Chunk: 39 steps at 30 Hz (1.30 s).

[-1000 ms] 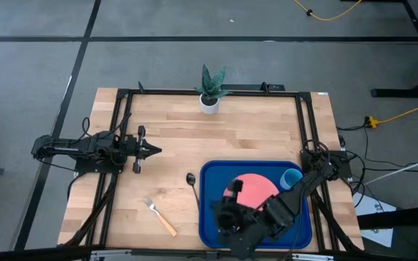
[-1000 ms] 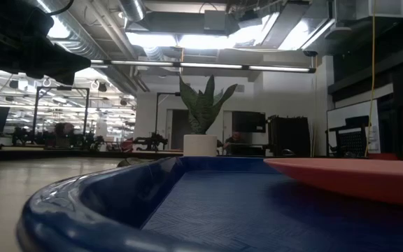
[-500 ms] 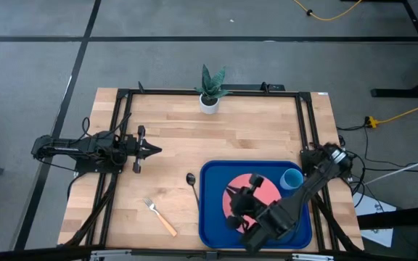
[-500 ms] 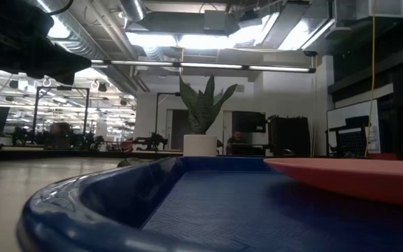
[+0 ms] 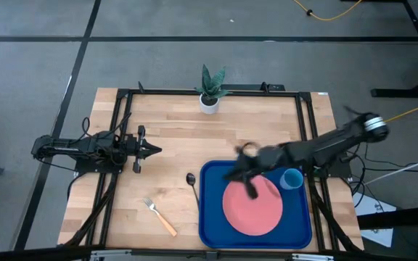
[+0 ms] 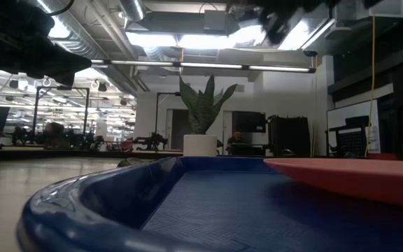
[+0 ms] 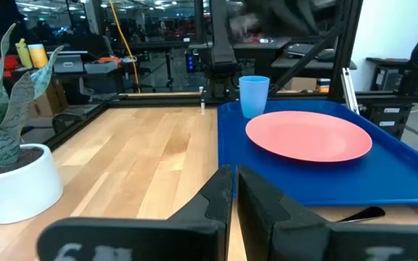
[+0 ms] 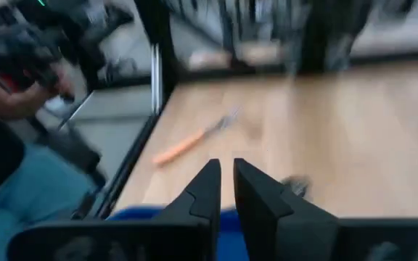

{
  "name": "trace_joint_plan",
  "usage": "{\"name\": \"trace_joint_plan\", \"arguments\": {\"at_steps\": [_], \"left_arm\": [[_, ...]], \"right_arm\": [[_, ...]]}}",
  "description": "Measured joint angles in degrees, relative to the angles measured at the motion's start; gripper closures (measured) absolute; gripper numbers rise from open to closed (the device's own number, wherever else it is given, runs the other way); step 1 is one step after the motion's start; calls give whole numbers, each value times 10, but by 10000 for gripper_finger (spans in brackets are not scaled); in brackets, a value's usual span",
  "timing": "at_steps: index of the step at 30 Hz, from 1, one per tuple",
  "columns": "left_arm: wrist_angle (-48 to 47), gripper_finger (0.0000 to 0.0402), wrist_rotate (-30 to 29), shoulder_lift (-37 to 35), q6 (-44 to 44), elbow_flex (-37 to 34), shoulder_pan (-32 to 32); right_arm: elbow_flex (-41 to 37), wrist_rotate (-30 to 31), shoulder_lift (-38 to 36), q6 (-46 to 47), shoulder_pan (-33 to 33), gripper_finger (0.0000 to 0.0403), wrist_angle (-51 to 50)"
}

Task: Pick and place plate/cup/fork/spoon on tray
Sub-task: Put the fork on the tray, positioned to the left of the pink plate

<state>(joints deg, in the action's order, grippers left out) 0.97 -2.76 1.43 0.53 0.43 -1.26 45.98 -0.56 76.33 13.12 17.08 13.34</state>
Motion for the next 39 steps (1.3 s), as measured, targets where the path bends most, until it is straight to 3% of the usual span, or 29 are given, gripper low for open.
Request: {"name": "trace_joint_plan", "arguments": {"at_steps": [5, 9, 17, 24, 27, 39], "left_arm": [[0, 388, -4, 0, 0, 0, 0], [1, 388, -5, 0, -3, 0, 0], [11, 388, -27, 0, -16, 0, 0], [25, 388, -22, 0, -43, 0, 0], [29, 388, -22, 0, -89, 0, 0], [101, 388, -23, 0, -96, 0, 0]], "right_arm": [[-114, 15, -210, -99, 21, 358, 47], [-221, 54, -366, -104, 24, 358, 65], [-387, 36, -557, -70, -3, 358, 74], [-451, 35, -623, -59, -5, 358, 80], [-456, 35, -631, -58, -5, 358, 57], [-456, 40, -638, -41, -5, 358, -50]]}}
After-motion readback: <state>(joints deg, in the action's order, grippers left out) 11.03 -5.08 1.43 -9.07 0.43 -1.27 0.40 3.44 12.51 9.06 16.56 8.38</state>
